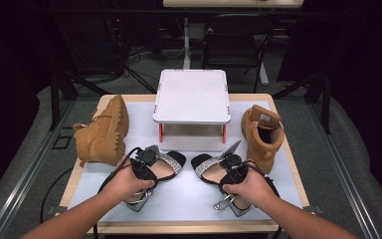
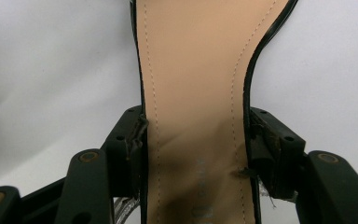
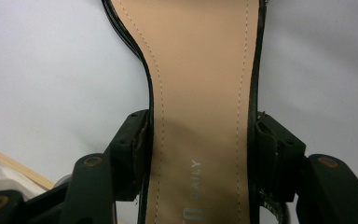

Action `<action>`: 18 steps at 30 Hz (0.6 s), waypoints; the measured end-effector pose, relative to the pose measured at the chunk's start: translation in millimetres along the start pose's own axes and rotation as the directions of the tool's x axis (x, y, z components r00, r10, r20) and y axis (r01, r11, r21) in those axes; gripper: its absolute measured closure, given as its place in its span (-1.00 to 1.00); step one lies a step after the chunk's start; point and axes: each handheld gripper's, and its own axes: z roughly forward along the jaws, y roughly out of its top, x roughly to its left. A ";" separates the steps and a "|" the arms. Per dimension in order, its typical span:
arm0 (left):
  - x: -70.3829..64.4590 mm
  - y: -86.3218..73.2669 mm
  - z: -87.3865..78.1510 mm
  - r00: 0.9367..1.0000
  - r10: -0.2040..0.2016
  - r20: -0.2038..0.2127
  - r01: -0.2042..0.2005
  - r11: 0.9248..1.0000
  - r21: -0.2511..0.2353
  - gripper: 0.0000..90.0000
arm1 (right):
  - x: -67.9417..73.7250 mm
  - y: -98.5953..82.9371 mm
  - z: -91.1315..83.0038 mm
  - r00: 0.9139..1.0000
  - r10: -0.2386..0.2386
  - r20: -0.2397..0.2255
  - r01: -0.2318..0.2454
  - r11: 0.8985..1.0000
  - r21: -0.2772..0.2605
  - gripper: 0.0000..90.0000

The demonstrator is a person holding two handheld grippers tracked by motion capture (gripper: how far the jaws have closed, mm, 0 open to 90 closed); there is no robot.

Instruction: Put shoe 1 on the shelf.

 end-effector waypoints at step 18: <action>1.7 1.3 -6.4 1.000 -0.010 0.011 0.010 1.000 -0.014 -0.06 | -3.3 -0.5 -5.9 1.000 0.019 -0.021 -0.020 1.000 -0.009 -0.06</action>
